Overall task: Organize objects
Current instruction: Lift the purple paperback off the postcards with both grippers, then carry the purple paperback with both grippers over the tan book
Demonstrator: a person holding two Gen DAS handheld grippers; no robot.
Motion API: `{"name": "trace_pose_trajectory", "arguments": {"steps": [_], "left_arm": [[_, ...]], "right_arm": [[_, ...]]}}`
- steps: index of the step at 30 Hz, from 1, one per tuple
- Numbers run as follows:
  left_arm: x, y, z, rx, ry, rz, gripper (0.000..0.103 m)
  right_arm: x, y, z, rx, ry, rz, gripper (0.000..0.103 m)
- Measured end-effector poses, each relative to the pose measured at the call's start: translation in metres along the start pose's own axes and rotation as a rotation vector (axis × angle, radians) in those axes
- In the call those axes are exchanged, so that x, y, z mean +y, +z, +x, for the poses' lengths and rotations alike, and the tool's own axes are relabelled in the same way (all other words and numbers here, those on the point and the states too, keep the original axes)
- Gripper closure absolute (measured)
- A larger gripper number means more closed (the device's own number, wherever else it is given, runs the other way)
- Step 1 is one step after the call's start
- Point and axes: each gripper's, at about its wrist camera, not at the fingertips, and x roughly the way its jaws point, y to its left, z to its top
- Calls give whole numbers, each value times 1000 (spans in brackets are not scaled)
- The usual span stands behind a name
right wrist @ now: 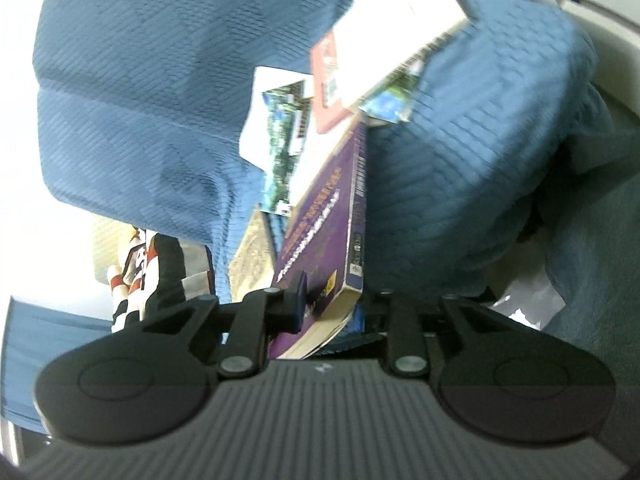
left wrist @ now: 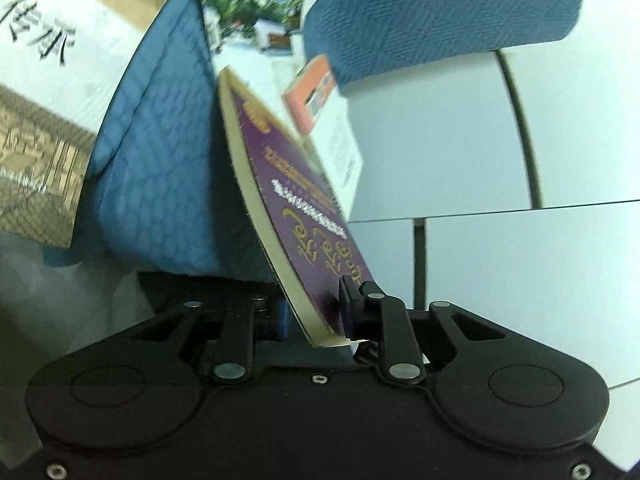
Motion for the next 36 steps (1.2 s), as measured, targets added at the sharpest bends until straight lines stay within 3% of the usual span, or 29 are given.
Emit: {"name": "trace_pose_trajectory", "arguments": {"steps": [9, 17, 36], "left_arm": [[-18, -2, -36, -40, -36, 23, 80], [-40, -5, -70, -77, -24, 46, 79], [-113, 50, -180, -173, 32, 158, 78]], "right_arm": [[31, 2, -12, -11, 17, -76, 79], [61, 0, -17, -14, 33, -118, 79], [172, 4, 9, 10, 147, -238, 78]]}}
